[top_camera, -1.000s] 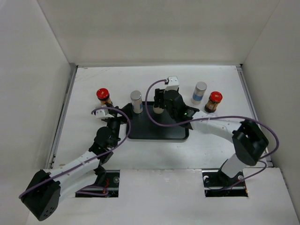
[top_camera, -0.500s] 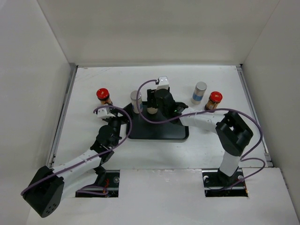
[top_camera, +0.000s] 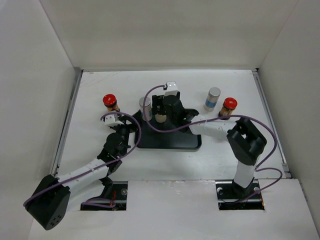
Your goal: Organize the condiment bottles
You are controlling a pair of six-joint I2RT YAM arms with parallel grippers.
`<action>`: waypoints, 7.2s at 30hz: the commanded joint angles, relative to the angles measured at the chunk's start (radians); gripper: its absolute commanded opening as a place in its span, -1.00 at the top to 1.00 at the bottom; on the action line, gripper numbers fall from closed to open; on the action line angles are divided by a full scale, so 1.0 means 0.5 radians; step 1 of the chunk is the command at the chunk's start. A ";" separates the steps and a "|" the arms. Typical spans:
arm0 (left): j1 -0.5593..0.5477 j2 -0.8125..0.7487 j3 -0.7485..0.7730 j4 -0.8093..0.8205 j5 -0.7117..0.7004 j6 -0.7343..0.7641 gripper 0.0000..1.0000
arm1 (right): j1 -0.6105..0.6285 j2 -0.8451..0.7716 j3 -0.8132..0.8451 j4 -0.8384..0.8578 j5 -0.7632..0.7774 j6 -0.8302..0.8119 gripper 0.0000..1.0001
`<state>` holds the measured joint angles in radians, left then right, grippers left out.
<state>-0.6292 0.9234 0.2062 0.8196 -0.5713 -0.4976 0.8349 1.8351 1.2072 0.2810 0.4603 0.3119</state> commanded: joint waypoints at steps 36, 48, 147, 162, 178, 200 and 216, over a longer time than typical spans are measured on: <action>-0.029 0.098 0.020 0.162 0.075 -0.063 -0.45 | -1.101 -0.467 -0.107 -0.451 -0.034 -0.035 -0.75; -0.032 0.077 0.014 0.165 0.069 -0.069 -0.45 | -1.082 -0.503 -0.104 -0.397 0.055 0.027 0.07; -0.111 0.163 0.026 0.232 0.121 -0.161 -0.46 | -1.037 -1.013 -0.509 -0.335 0.288 0.024 -0.16; -0.065 0.157 0.005 0.226 0.099 -0.161 -0.46 | -0.506 -0.811 -0.491 -0.090 0.080 0.106 -0.17; 0.030 0.129 0.017 0.147 0.090 -0.152 -0.47 | -0.463 -0.578 -0.491 -0.043 0.089 0.103 -0.33; 0.238 -0.206 0.625 -1.344 -0.263 -0.100 -0.77 | -0.245 -1.559 -1.076 0.147 0.383 0.253 -0.55; 0.548 0.439 0.925 -1.618 -0.063 -0.042 -0.79 | 0.160 -1.596 -1.371 0.570 0.080 0.235 -0.32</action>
<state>-0.3744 1.1141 0.6094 -0.0010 -0.6235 -0.5449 0.9024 1.0264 0.5224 0.4576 0.5388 0.4355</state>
